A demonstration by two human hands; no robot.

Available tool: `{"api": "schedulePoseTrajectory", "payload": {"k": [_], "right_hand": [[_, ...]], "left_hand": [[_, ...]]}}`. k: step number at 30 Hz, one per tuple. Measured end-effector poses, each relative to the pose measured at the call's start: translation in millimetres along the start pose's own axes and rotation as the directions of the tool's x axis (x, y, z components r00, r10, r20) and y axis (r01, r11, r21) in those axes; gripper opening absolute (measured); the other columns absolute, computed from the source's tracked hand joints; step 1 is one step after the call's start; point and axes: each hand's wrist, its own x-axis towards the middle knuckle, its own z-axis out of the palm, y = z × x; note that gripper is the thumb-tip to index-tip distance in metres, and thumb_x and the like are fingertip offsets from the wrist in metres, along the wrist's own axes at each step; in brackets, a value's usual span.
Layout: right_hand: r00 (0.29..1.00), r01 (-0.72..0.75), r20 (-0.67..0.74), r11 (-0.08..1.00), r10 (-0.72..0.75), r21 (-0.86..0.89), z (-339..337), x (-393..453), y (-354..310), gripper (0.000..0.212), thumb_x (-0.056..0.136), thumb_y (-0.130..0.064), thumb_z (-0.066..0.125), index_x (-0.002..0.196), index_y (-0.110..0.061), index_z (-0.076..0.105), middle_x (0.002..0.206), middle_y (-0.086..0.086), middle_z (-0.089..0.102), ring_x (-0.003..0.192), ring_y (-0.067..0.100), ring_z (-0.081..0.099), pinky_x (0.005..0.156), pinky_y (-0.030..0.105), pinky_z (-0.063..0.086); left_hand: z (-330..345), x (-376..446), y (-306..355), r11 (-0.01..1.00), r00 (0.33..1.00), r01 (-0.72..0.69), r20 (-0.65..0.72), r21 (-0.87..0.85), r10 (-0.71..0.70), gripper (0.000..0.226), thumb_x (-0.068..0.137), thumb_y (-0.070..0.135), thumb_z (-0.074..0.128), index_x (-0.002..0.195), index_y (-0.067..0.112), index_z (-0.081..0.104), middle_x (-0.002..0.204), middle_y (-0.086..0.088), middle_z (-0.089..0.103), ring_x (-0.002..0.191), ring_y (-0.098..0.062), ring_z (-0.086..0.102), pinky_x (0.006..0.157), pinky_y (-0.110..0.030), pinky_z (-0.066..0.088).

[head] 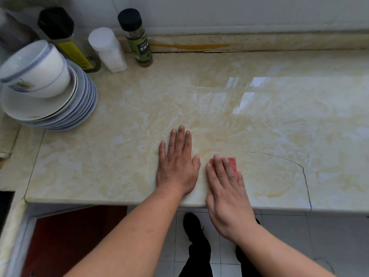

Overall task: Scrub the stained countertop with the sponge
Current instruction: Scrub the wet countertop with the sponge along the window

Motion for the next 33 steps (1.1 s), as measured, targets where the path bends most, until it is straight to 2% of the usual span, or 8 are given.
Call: {"api": "schedulePoseTrajectory", "payload": {"k": [3,6,10,14,18,20,28,33], "right_hand": [[0.998,-0.067,-0.009,0.998,0.067,0.014,-15.9,57.5,-1.2,0.073,0.095,-0.034,0.032,0.162,-0.023,0.007,0.168,-0.004,-0.015,0.153,0.017,-0.023,0.124,0.044,-0.003],[0.994,-0.106,-0.021,0.994,0.106,-0.002,-27.6,90.2,2.6,0.074,0.095,-0.032,0.037,0.162,-0.023,0.006,0.169,-0.004,-0.013,0.153,0.016,-0.022,0.124,0.044,-0.003],[0.999,-0.035,-0.031,0.999,0.035,0.004,-19.4,47.3,6.6,0.077,0.090,-0.033,0.036,0.162,-0.025,0.011,0.169,-0.005,-0.010,0.154,0.014,-0.019,0.125,0.045,0.003],[1.000,0.009,-0.027,1.000,-0.009,-0.012,-11.4,17.8,15.5,0.075,0.088,-0.033,0.038,0.160,-0.025,0.021,0.170,-0.006,0.001,0.155,0.016,-0.011,0.124,0.045,0.011],[0.997,-0.058,-0.045,0.998,0.059,0.017,-19.2,67.2,10.3,0.076,0.087,-0.039,0.030,0.161,-0.025,0.017,0.170,-0.004,-0.005,0.154,0.019,-0.019,0.124,0.043,0.000],[0.997,-0.074,-0.034,0.997,0.074,0.000,-20.1,81.7,2.0,0.073,0.090,-0.041,0.032,0.160,-0.024,0.018,0.170,0.000,-0.003,0.155,0.022,-0.016,0.125,0.046,0.002],[0.992,0.126,0.010,0.991,-0.125,-0.047,-13.9,-0.7,18.5,0.076,0.087,-0.030,0.044,0.160,-0.021,0.025,0.170,-0.001,0.004,0.156,0.024,-0.005,0.124,0.048,0.016],[0.992,0.128,0.020,0.991,-0.128,-0.040,-3.3,2.5,6.5,0.077,0.087,-0.030,0.043,0.160,-0.023,0.021,0.170,-0.002,0.001,0.156,0.023,-0.006,0.124,0.047,0.010]], "left_hand": [[-0.5,1.0,-0.8,1.000,1.000,-0.002,-0.007,0.012,0.002,0.076,0.101,0.053,0.008,0.164,0.021,-0.018,0.169,0.002,-0.035,0.154,-0.014,-0.034,0.127,-0.049,-0.016],[-0.7,0.6,-0.7,1.000,1.000,-0.004,-0.002,0.000,0.004,0.075,0.103,0.053,0.012,0.163,0.021,-0.018,0.169,0.002,-0.034,0.154,-0.014,-0.034,0.127,-0.048,-0.017],[-0.2,-0.5,-1.5,1.000,1.000,-0.001,-0.004,0.016,0.001,0.077,0.097,0.055,0.001,0.163,0.021,-0.020,0.168,0.002,-0.036,0.153,-0.014,-0.036,0.127,-0.049,-0.016],[-3.7,-1.8,0.7,1.000,1.000,0.005,0.021,0.005,-0.005,0.073,0.107,0.051,0.014,0.162,0.021,-0.024,0.166,0.003,-0.040,0.151,-0.014,-0.039,0.127,-0.050,-0.016],[-3.9,-1.6,0.7,1.000,1.000,0.004,0.002,0.003,-0.004,0.073,0.105,0.051,0.012,0.163,0.022,-0.020,0.168,0.003,-0.037,0.153,-0.014,-0.037,0.127,-0.049,-0.015],[-5.2,-1.4,1.4,1.000,1.000,0.005,0.010,-0.009,-0.005,0.073,0.107,0.050,0.018,0.164,0.022,-0.018,0.168,0.004,-0.035,0.153,-0.013,-0.035,0.128,-0.048,-0.014],[-5.2,-2.0,1.1,1.000,1.000,0.013,0.015,-0.012,-0.013,0.074,0.108,0.051,0.019,0.162,0.022,-0.024,0.166,0.004,-0.040,0.152,-0.014,-0.038,0.127,-0.049,-0.016],[-11.4,-2.7,-3.5,0.995,0.999,-0.025,0.023,-0.093,0.028,0.073,0.109,0.047,0.022,0.163,0.021,-0.020,0.167,0.005,-0.038,0.152,-0.012,-0.037,0.126,-0.044,-0.018]]}}
